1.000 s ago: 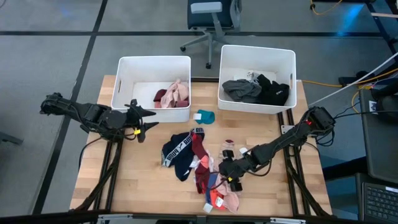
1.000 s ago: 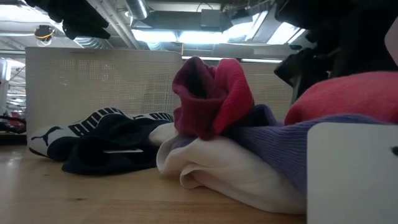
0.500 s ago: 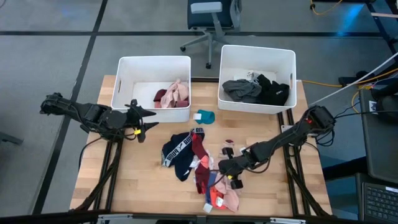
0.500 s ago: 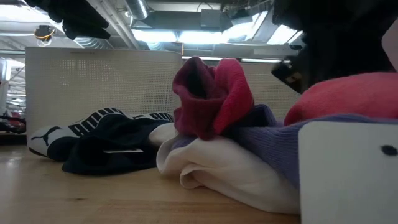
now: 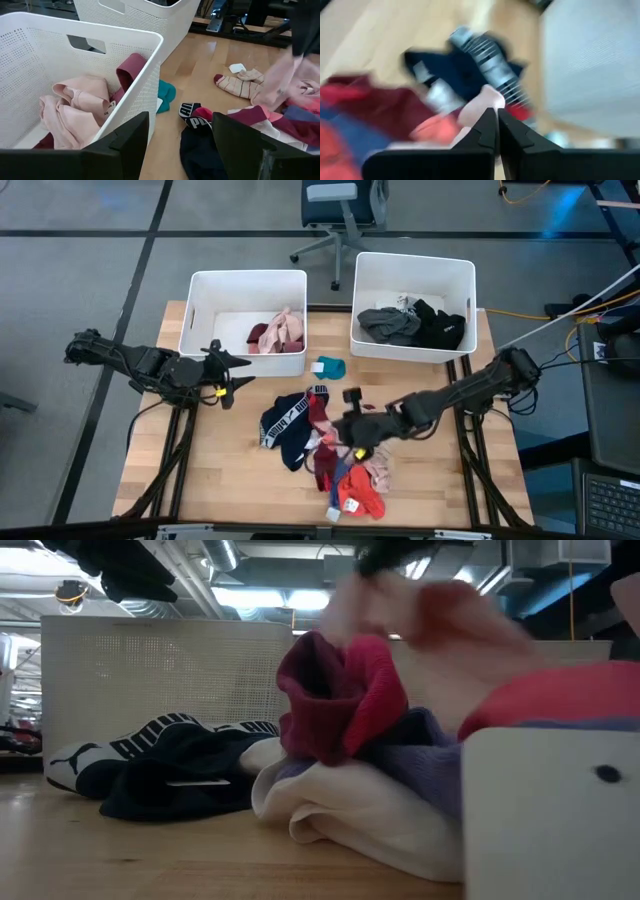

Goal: Sort clothes

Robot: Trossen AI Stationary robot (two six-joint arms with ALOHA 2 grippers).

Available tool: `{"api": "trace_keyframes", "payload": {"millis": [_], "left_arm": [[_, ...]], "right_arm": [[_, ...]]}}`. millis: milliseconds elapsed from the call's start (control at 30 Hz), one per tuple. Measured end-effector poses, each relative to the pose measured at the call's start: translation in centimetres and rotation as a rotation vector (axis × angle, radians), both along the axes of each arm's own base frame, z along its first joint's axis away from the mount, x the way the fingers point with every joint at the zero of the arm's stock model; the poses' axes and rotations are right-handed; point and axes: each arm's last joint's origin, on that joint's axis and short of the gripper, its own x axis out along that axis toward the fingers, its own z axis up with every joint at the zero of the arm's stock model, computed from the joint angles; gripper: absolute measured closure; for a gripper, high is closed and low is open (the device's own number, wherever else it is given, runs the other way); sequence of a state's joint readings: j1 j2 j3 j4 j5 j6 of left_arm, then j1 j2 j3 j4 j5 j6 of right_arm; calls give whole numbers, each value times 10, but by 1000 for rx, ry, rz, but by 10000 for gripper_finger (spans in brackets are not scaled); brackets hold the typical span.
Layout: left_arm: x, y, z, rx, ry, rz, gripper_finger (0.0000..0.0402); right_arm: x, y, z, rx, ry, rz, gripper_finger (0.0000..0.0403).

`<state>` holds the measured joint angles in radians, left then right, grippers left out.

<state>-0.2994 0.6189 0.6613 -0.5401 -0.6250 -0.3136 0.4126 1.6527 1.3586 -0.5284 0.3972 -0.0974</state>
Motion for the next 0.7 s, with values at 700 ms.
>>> {"api": "trace_keyframes", "payload": {"millis": [700], "left_arm": [[0, 0, 1, 6, -7, -4, 194]], "right_arm": [[56, -150, 122, -242, -785, -88, 389]]}}
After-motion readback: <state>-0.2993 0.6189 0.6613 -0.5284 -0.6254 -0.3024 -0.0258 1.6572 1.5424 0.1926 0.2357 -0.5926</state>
